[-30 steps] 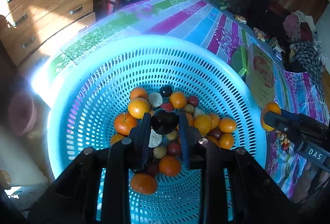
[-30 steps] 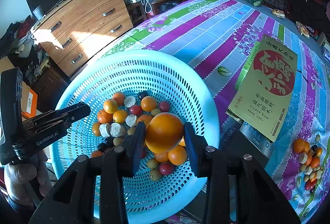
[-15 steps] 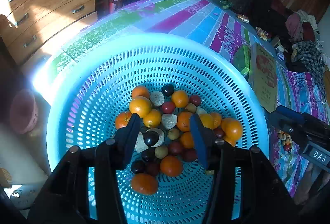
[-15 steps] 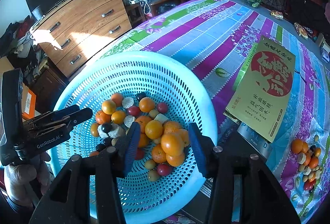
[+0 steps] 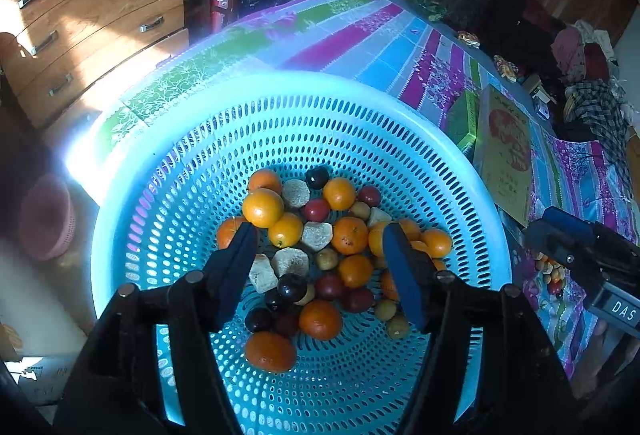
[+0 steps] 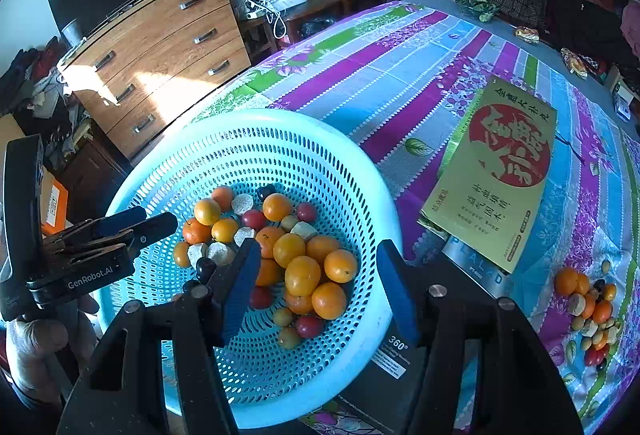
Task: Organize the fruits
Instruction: 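Move both open tools back toward the fruit pile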
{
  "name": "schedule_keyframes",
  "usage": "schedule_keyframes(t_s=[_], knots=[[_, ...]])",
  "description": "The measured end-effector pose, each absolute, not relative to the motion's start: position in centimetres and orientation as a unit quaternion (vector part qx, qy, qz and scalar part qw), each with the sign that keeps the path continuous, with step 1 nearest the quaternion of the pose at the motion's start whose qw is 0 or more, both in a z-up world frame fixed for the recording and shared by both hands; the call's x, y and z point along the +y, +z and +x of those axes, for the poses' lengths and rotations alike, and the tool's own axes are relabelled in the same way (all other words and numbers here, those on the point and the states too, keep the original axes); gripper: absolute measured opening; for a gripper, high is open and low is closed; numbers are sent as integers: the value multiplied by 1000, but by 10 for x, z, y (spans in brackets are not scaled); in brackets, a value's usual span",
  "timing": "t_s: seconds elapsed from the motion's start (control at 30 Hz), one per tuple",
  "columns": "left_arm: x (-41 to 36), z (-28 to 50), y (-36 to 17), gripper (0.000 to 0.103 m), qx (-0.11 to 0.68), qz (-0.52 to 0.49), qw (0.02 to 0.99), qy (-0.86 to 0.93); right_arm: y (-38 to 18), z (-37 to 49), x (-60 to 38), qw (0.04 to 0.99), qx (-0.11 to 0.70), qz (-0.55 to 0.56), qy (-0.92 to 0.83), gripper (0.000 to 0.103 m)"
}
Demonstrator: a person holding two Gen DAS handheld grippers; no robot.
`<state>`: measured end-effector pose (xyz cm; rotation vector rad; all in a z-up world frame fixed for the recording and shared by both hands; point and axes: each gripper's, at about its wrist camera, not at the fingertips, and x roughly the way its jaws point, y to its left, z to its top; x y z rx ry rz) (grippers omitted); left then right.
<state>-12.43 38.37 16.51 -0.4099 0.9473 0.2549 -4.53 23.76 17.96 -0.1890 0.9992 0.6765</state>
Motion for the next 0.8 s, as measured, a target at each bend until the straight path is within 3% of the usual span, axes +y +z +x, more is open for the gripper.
schedule_keyframes(t_s=[0.47, 0.8], knots=[[337, -109, 182, 67, 447, -165, 874, 92, 194, -48, 187, 836, 457, -65, 296, 64], [270, -81, 180, 68, 460, -140, 876, 33, 177, -44, 93, 849, 469, -14, 242, 64]])
